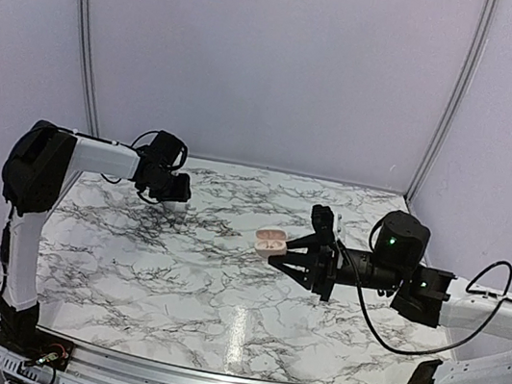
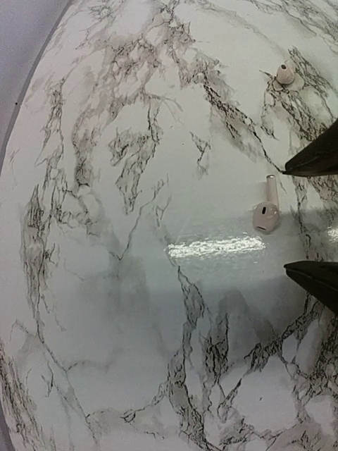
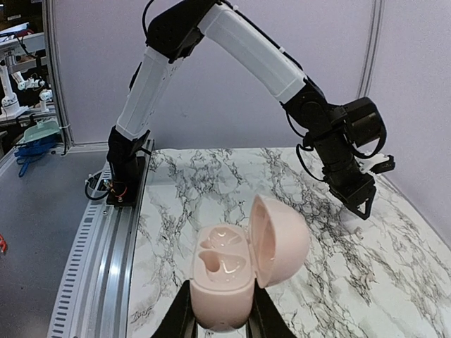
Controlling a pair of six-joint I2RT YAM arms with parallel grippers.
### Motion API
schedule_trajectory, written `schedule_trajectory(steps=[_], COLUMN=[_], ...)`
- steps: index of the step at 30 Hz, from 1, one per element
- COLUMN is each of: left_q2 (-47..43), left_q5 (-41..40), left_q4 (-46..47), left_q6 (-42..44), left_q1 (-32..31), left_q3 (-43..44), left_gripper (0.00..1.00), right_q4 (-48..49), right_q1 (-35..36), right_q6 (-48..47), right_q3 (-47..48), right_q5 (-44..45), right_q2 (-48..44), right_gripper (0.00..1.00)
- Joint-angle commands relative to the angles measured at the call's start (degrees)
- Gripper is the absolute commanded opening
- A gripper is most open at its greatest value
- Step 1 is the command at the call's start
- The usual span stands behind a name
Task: Insert the wireless bluetooth earbuds into the charging case
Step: Move the left earbud to the center of the board.
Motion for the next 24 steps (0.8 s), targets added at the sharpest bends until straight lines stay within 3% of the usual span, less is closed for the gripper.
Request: schedule_trajectory(steps=[1, 16, 24], left_q2=[2.8, 12.2, 11.1], left_q5=[-2.4, -8.4, -7.4], left_q4=[-2.6, -8.7, -12.1], left_q6=[-0.2, 3.5, 9.7], left_q1=[-0.9, -3.5, -5.5], left_q3=[3.4, 11.7, 10.1], left_gripper=[0.42, 0.36, 0.22], right_q4=[1.0, -0.5, -0.9], right_q1=[-0.1, 0.0, 0.0], right_q6=[-0.1, 1.5, 2.2], right_q3=[1.2, 3.2, 3.7], right_q5=[-0.6, -2.1, -2.5], right_q2=[1.0, 1.8, 1.4], right_gripper=[0.0, 0.0, 0.0])
